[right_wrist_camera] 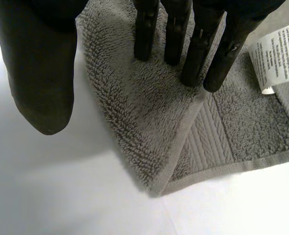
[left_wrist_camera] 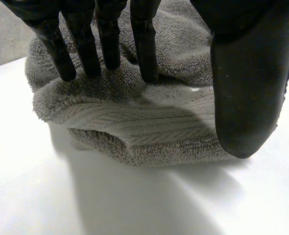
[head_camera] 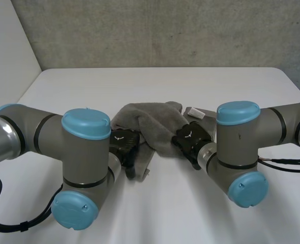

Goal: Fold the towel.

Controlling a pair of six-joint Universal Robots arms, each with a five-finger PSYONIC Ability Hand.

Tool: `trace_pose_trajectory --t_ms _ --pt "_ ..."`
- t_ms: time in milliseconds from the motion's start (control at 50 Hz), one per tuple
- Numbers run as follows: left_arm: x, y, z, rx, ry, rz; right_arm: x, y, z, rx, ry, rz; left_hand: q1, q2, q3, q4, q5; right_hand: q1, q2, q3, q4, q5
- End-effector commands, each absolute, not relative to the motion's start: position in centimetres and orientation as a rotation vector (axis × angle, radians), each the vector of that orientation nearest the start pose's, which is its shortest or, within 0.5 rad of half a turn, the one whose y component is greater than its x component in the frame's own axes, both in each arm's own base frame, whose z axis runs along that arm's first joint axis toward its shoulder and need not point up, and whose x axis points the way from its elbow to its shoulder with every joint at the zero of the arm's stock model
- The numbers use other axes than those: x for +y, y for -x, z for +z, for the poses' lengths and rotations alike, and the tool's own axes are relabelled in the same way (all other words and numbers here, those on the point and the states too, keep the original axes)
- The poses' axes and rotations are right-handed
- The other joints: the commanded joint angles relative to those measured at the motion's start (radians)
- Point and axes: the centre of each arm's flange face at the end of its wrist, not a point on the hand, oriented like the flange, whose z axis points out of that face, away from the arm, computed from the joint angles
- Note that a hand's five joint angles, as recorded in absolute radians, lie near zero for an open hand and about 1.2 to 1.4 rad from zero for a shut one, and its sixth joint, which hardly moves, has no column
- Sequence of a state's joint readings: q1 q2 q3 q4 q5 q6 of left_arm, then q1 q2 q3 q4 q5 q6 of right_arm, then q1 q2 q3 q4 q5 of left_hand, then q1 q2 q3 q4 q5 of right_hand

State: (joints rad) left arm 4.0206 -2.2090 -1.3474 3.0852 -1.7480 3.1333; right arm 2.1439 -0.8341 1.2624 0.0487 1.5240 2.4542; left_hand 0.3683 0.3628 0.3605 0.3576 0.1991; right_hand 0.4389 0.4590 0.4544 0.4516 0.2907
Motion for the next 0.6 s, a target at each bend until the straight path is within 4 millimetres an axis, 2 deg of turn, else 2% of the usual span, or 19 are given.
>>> trace_pose_trajectory --t_ms 20,80,120,140,160,180,220,240,320,400,420,440,460,480,500,540,560,580,600 --pt "-22.1 33.3 13.6 2.762 -0.825 -1.711 -26.8 -33.0 12.3 2.161 1.601 -1.691 0.015 0.021 0.023 0.026 0.010 0.072 0.052 0.056 0.059 0.045" --pt "-22.1 33.2 13.1 2.767 -0.829 -1.692 -26.8 -33.0 12.3 2.158 1.598 -1.697 0.024 0.030 0.032 0.035 0.019 0.175 0.154 0.159 0.162 0.148" --pt "-22.1 33.2 12.9 2.771 -0.828 -1.685 -27.0 -33.0 12.4 2.158 1.584 -1.709 0.068 0.074 0.076 0.079 0.063 0.434 0.414 0.419 0.422 0.408" --pt "-22.1 33.2 12.8 2.772 -0.829 -1.680 -27.0 -33.0 12.4 2.158 1.584 -1.709 0.164 0.170 0.172 0.175 0.159 0.436 0.416 0.420 0.423 0.410" --pt "-22.0 33.3 12.6 2.774 -0.833 -1.673 -27.2 -33.0 12.4 2.159 1.567 -1.718 0.319 0.325 0.327 0.330 0.314 0.610 0.590 0.595 0.598 0.584" --pt "-22.0 33.3 12.6 2.774 -0.833 -1.673 -27.2 -33.0 12.4 2.159 1.567 -1.718 0.321 0.326 0.329 0.331 0.315 0.612 0.592 0.596 0.599 0.586" --pt "-22.0 33.2 12.4 2.777 -0.835 -1.664 -27.4 -33.0 12.6 2.160 1.537 -1.730 0.724 0.729 0.732 0.735 0.719 0.956 0.936 0.940 0.943 0.929" --pt "-22.0 33.2 12.4 2.777 -0.835 -1.664 -27.4 -33.0 12.6 2.160 1.537 -1.730 0.726 0.731 0.734 0.737 0.721 0.957 0.937 0.942 0.945 0.931" --pt "-22.2 33.3 13.0 2.768 -0.825 -1.692 -27.8 -32.9 13.2 2.163 1.491 -1.752 1.028 1.033 1.035 1.038 1.022 0.957 0.937 0.942 0.945 0.931" --pt "-22.4 33.3 14.5 2.750 -0.803 -1.750 -28.5 -32.5 14.2 2.172 1.451 -1.786 1.028 1.033 1.036 1.039 1.023 0.957 0.937 0.942 0.945 0.931" --pt "-22.6 33.2 15.7 2.735 -0.784 -1.795 -28.9 -32.1 15.2 2.172 1.418 -1.818 1.028 1.033 1.036 1.039 1.023 0.957 0.937 0.942 0.945 0.931" --pt "-22.6 33.2 15.7 2.734 -0.784 -1.796 -29.2 -31.7 16.5 2.167 1.377 -1.849 1.028 1.033 1.036 1.039 1.023 0.957 0.937 0.942 0.945 0.931" --pt "-22.8 32.9 16.8 2.720 -0.765 -1.836 -29.2 -31.7 16.5 2.167 1.377 -1.850 1.028 1.033 1.036 1.039 1.023 0.957 0.937 0.942 0.945 0.931" --pt "-22.9 32.8 18.1 2.705 -0.747 -1.884 -29.4 -31.4 17.8 2.158 1.336 -1.879 1.028 1.033 1.036 1.039 1.023 0.957 0.937 0.942 0.945 0.931" --pt "-22.9 32.8 18.1 2.705 -0.747 -1.885 -29.4 -31.4 17.8 2.158 1.336 -1.880 1.028 1.033 1.036 1.039 1.023 0.957 0.937 0.942 0.945 0.931" --pt "-23.4 32.0 21.4 2.654 -0.679 -2.007 -29.6 -30.7 20.8 2.141 1.257 -1.934 1.028 1.033 1.036 1.039 1.023 0.957 0.937 0.942 0.945 0.931" --pt "-23.4 32.0 21.4 2.654 -0.679 -2.008 -29.6 -30.7 20.8 2.141 1.256 -1.935 1.028 1.033 1.036 1.039 1.023 0.957 0.937 0.942 0.945 0.931" --pt "-23.7 31.3 23.3 2.619 -0.636 -2.079 -29.3 -30.3 22.6 2.138 1.247 -1.944 1.028 1.033 1.036 1.039 1.023 0.957 0.937 0.942 0.945 0.931" --pt "-23.7 31.3 23.3 2.619 -0.636 -2.079 -28.9 -29.7 24.7 2.142 1.242 -1.942 1.028 1.033 1.036 1.039 1.023 0.957 0.937 0.942 0.945 0.931"
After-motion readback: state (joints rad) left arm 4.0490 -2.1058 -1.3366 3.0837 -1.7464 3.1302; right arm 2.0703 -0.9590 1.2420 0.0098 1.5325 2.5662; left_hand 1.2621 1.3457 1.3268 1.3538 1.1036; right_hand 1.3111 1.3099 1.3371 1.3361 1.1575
